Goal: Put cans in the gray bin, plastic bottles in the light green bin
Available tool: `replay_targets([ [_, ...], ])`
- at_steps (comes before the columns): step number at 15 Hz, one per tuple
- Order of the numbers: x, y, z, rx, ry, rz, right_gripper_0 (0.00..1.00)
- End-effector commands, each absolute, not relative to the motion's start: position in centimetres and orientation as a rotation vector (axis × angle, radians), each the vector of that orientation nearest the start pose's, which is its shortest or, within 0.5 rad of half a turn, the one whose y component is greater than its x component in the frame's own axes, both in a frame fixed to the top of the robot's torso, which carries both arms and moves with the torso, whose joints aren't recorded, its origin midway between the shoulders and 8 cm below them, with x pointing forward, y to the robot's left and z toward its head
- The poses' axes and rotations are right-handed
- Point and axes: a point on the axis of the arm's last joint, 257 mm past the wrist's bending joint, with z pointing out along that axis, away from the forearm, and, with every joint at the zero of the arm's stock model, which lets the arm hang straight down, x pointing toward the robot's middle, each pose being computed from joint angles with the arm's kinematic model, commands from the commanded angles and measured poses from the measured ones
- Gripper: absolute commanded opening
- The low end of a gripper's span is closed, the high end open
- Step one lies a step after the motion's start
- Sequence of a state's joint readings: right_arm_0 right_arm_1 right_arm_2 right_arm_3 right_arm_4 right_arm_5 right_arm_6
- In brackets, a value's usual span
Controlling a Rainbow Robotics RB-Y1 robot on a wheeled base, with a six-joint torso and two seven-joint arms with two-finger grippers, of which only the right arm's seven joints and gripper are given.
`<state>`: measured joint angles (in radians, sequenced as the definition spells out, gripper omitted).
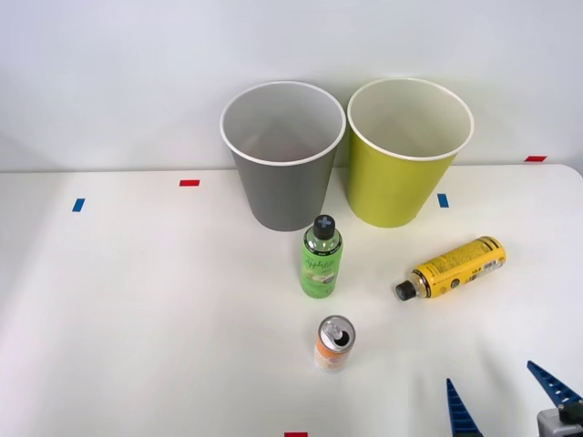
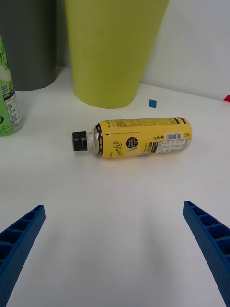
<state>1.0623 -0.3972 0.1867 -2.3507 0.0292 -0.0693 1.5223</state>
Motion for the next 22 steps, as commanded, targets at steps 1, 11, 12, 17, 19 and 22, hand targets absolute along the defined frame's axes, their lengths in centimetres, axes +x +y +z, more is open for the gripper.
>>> replay_targets([
  [1, 26.4, -25.9, -23.4, -0.302, 1.789, -0.063, 1.00],
  [11, 32.9, -25.4, -20.8, -0.473, 1.960, -0.046, 1.00],
  [12, 33.5, -25.3, -20.6, -0.510, 1.970, -0.039, 1.00],
  [17, 34.4, -25.0, -20.8, -0.651, 2.134, 0.017, 1.00],
  [19, 34.2, -24.4, -21.0, -0.650, 2.200, 0.055, 1.00],
  [22, 34.8, -23.8, -20.6, -0.741, 2.229, 0.019, 1.00],
])
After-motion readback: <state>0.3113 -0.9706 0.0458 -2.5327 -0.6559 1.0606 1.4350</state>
